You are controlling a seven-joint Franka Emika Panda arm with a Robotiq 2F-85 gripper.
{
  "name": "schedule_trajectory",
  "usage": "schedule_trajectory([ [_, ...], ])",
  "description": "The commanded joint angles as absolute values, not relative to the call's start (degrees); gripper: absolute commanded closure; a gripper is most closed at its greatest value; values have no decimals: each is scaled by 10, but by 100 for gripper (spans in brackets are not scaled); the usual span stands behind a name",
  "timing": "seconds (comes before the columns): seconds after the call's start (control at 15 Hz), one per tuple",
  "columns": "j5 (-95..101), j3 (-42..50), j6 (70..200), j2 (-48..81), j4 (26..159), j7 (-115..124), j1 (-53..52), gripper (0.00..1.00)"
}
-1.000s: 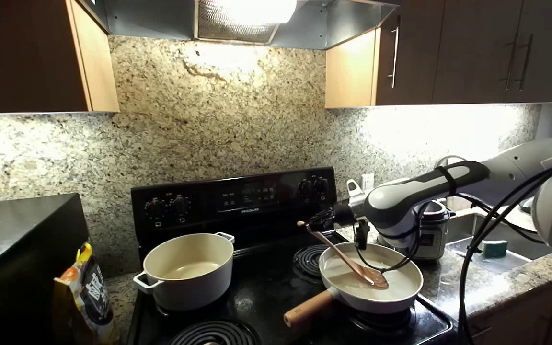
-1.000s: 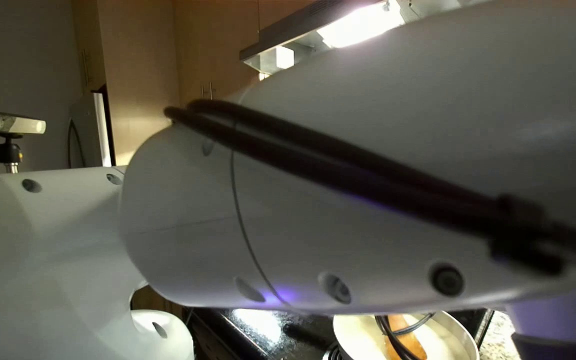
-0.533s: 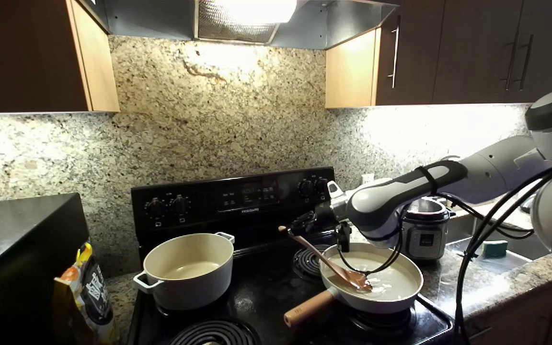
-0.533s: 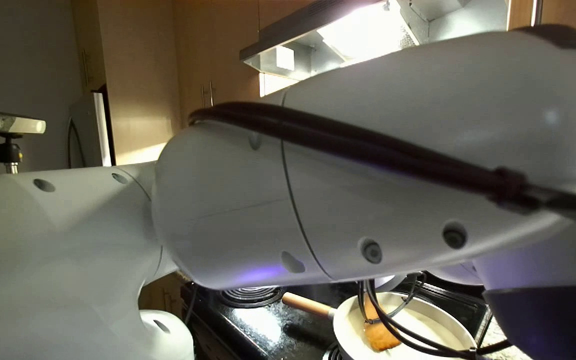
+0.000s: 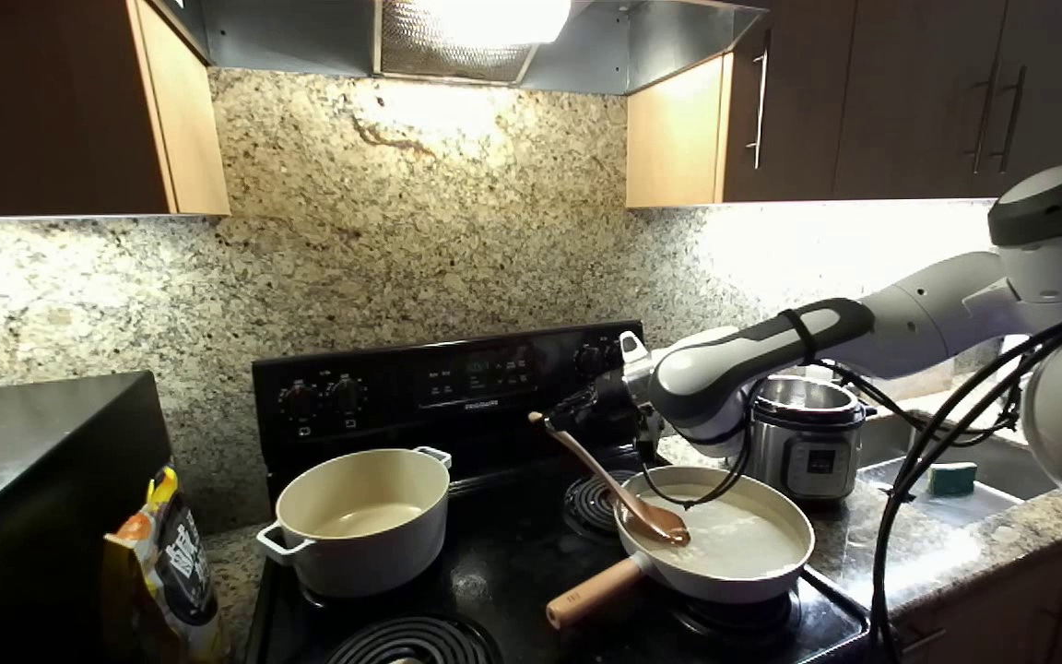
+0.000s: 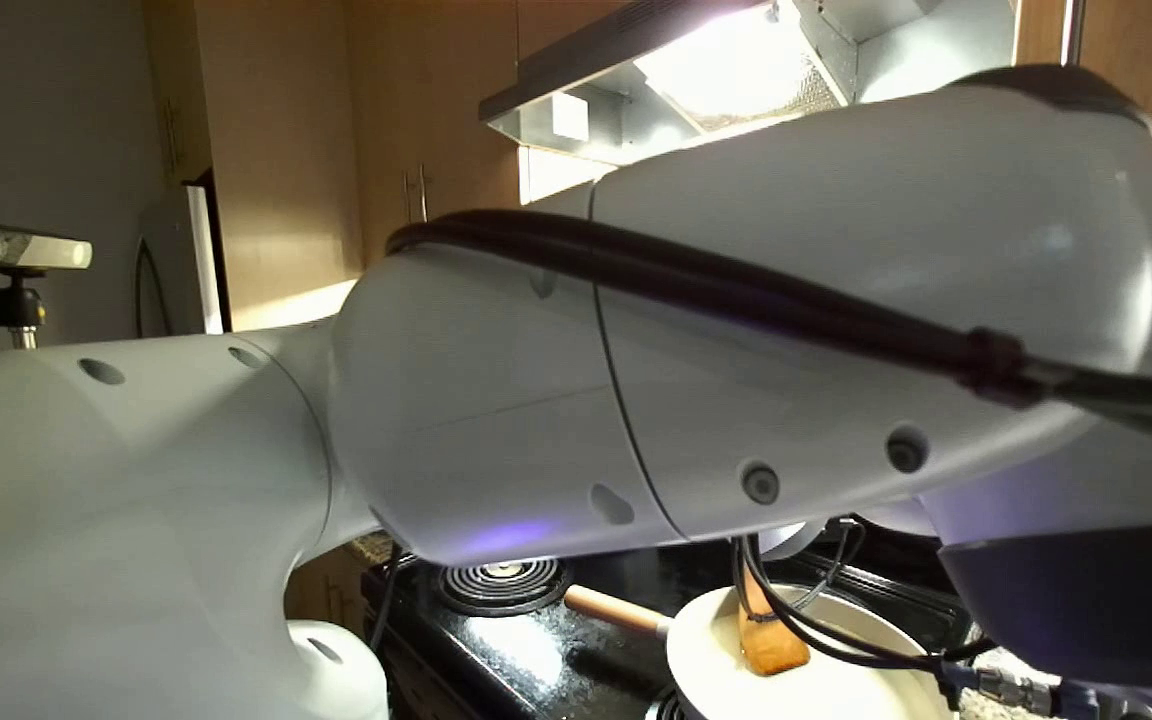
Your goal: Stir the contents of the pan with the wooden spoon
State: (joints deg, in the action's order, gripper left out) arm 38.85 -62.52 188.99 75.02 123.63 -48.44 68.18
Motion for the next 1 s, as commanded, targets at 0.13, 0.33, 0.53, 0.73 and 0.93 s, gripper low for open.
schedule_trajectory([
  [0.13, 390, -632, 1871, 722, 1227, -452, 701, 90],
  [0.33, 382, -636, 1862, 731, 1230, -465, 728, 90],
  [0.53, 384, -639, 1848, 735, 1236, -468, 757, 90],
  [0.73, 390, -642, 1834, 747, 1247, -472, 787, 90],
  [0.93, 386, -638, 1812, 759, 1259, -481, 807, 90],
])
